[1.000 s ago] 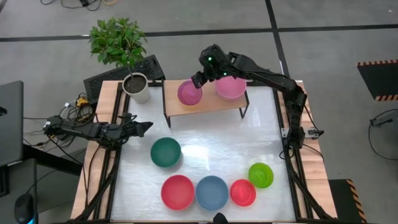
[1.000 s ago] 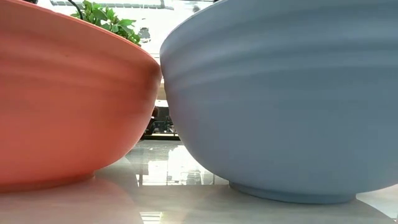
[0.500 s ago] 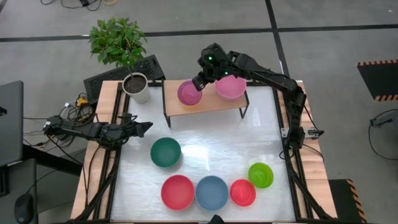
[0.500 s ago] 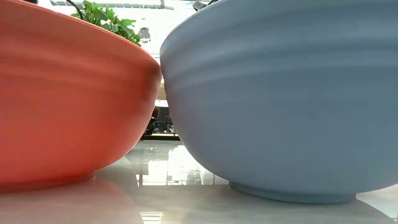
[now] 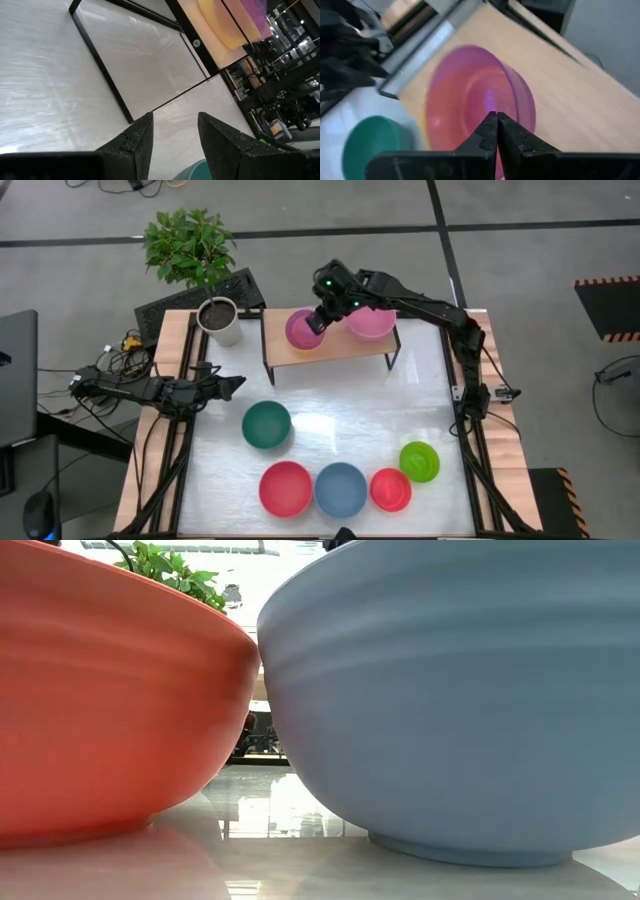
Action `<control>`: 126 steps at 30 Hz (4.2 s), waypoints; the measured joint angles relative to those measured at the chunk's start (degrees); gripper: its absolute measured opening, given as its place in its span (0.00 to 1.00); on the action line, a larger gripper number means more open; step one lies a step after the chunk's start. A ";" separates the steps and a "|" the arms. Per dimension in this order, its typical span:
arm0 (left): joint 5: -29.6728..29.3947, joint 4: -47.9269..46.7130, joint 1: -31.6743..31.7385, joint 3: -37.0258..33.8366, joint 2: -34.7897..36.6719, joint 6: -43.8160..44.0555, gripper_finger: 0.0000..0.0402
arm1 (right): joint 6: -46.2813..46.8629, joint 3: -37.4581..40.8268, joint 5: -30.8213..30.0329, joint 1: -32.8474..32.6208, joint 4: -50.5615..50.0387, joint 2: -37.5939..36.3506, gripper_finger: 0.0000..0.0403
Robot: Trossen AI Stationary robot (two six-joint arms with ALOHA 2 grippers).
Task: Place and stack bowls onto a shelf
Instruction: Stack the violet bowl on top of the yellow bowl on the shelf, then stack the green bowl on top of the violet bowl on the shelf
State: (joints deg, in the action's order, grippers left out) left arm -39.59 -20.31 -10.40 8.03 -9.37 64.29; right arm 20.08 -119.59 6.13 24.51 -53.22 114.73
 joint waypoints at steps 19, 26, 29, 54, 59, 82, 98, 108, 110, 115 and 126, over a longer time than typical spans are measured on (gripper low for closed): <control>-0.22 0.03 0.00 0.00 0.00 -0.04 0.35 | -0.38 0.09 -1.92 1.53 -0.16 0.14 0.05; -0.28 0.04 0.01 -0.01 0.00 -0.04 0.35 | -0.03 0.09 -2.27 1.14 0.78 -0.80 0.07; -0.28 0.04 0.01 -0.02 0.00 -0.03 0.35 | -0.03 0.09 -2.29 0.28 1.46 -3.47 0.07; 5.84 -0.44 -0.02 0.00 0.00 -1.16 0.35 | 39.53 18.58 -15.42 -30.79 -34.81 -30.54 0.16; 7.67 -1.30 0.01 -0.02 -0.02 -3.69 0.35 | 63.14 32.57 -15.03 -43.21 -34.40 -34.71 0.24; 9.43 -2.14 0.01 -0.02 0.00 2.46 0.35 | 97.29 71.36 -2.90 -67.64 -9.11 -37.42 0.53; 7.43 -2.28 0.05 -0.02 0.00 3.26 0.35 | 95.96 79.91 -3.11 -69.74 1.94 -37.49 0.14; 7.45 -2.28 0.05 -0.02 0.00 5.84 0.35 | 93.61 79.87 -3.45 -67.91 -4.18 -42.32 0.05; 7.45 -2.29 0.05 -0.02 -0.02 5.86 0.35 | 92.57 79.92 -3.98 -66.47 -5.68 -44.70 0.05; 7.49 -2.84 0.05 -0.02 -0.02 7.03 0.35 | 89.70 79.03 -10.10 -61.87 -8.25 -51.59 0.05; 7.39 -3.10 0.05 0.01 -0.02 10.44 0.35 | 74.44 70.95 -18.23 -48.20 -6.48 -57.22 0.05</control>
State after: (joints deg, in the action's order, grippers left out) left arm -32.21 -23.41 -10.35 8.03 -9.39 74.73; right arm 94.52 -48.64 -12.10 -23.69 -59.70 57.51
